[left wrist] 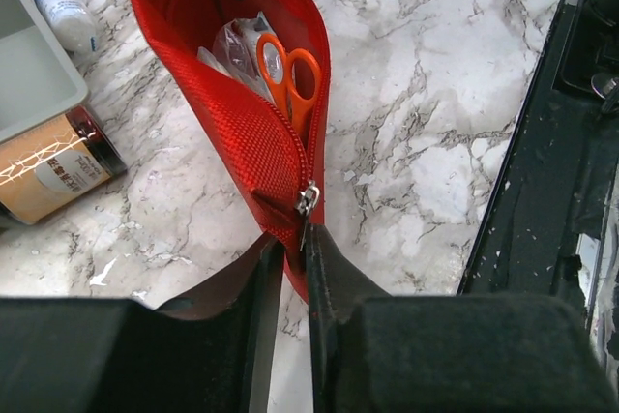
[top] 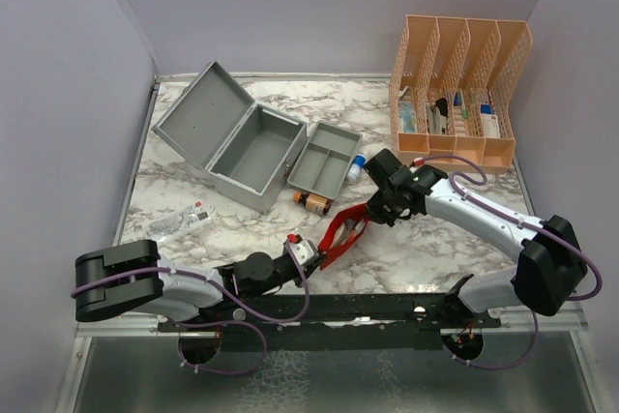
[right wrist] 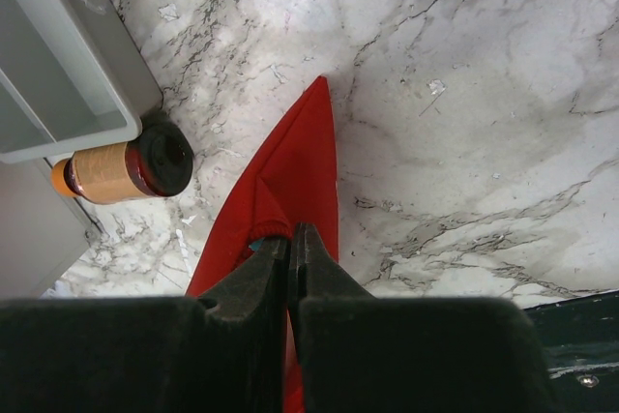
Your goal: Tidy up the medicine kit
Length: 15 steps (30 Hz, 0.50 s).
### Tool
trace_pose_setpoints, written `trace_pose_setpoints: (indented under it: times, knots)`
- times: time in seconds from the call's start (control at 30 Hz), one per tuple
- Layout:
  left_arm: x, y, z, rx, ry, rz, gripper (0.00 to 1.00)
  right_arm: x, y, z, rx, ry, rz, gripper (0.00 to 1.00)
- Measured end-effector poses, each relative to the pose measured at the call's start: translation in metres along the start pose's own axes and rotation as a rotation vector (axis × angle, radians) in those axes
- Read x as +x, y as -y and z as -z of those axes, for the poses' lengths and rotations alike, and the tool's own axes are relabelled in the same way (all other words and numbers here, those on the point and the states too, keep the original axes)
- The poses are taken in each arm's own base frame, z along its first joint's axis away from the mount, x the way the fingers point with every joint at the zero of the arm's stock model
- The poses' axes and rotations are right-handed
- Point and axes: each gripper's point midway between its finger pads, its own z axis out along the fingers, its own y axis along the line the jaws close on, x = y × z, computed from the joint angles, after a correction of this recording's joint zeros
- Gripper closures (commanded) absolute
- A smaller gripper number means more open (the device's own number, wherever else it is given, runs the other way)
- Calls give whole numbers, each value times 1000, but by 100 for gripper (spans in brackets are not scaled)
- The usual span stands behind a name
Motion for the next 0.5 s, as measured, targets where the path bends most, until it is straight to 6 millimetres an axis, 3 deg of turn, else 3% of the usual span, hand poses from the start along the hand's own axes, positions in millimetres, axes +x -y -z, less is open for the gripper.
trace_pose_setpoints:
  times: [0.13, 0.23, 0.5]
  knots:
    - [3, 2, 0, 8, -9, 2, 68, 0, -1, 0, -3, 0, 0, 99]
    - [6, 3, 0, 17, -20, 4, 68, 0, -1, 0, -4, 0, 3, 99]
    - [14, 5, 0, 30, -47, -6, 99, 0, -1, 0, -5, -1, 8, 99]
